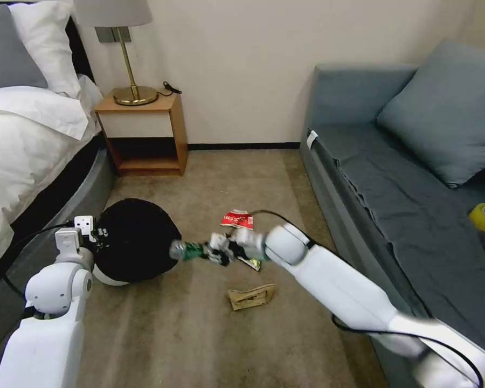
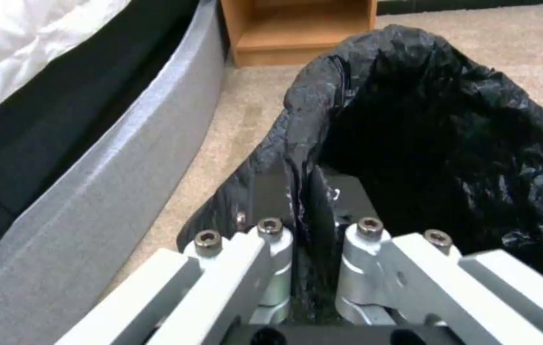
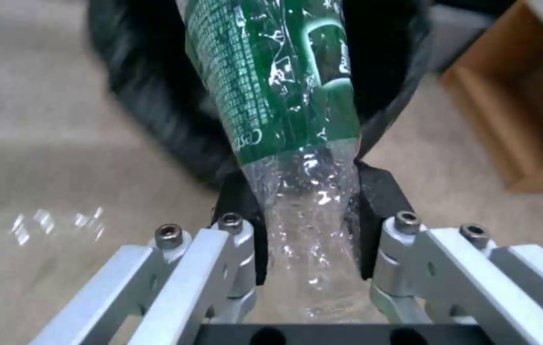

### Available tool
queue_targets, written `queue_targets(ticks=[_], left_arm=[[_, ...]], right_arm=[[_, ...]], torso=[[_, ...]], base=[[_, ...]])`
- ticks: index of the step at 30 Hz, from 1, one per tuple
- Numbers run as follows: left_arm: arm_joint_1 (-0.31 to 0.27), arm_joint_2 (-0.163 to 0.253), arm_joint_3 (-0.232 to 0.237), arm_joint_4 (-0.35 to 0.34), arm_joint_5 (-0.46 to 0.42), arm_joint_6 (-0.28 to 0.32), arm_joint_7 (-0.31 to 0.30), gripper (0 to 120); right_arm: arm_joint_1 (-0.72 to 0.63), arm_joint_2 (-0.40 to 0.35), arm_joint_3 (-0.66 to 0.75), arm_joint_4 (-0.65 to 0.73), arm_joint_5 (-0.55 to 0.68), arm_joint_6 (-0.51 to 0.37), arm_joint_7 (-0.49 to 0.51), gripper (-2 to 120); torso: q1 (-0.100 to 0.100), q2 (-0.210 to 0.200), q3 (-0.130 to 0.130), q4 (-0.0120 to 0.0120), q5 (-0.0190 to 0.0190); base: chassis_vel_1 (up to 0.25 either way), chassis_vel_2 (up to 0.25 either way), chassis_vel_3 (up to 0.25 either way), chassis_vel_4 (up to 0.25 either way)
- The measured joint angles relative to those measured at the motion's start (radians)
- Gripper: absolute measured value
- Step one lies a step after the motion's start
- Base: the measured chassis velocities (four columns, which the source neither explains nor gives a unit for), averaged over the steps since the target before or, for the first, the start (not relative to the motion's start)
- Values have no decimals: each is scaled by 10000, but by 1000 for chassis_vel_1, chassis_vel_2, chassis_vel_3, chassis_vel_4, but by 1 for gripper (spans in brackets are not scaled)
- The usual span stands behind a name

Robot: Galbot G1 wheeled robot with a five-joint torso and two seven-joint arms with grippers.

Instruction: Pick up the trash bin, then pick up the garbage on the floor and place it into the trash bin.

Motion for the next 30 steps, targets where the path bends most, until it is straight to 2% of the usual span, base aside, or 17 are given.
queue_targets(ticks=[9, 13, 19, 22, 27, 30], left_arm=[[67, -61, 46, -224, -112, 45, 25, 4], [136, -92, 67, -321, -212, 50, 48, 4], [120, -97, 94, -346, -295, 51, 78, 4], [94, -97, 124, -371, -360, 60, 85, 4], [80, -88, 129, -373, -398, 63, 88, 4], [58, -50, 124, -373, -428, 63, 91, 4]], right_arm=[[955, 1055, -221, -1696, 1125, -134, 683, 22], [1138, 1835, -189, -2823, 1607, -147, 1165, 22], [1230, 2508, -151, -3394, 2161, -177, 1533, 22], [1232, 2938, -219, -3691, 2657, -175, 2039, 22], [1125, 3144, -413, -3742, 2787, -186, 2442, 22], [965, 3243, -575, -3732, 2750, -212, 2588, 34]], torso=[[0, 0, 0, -1, -1], [0, 0, 0, -1, -1], [0, 0, 0, 0, -1], [0, 0, -1, 0, -1], [0, 0, 0, -1, -1], [0, 0, -1, -1, 0]], base=[[0, 0, 0, 0], [0, 0, 0, 0], [0, 0, 0, 0], [0, 0, 0, 0], [0, 0, 0, 0], [0, 0, 0, 0]])
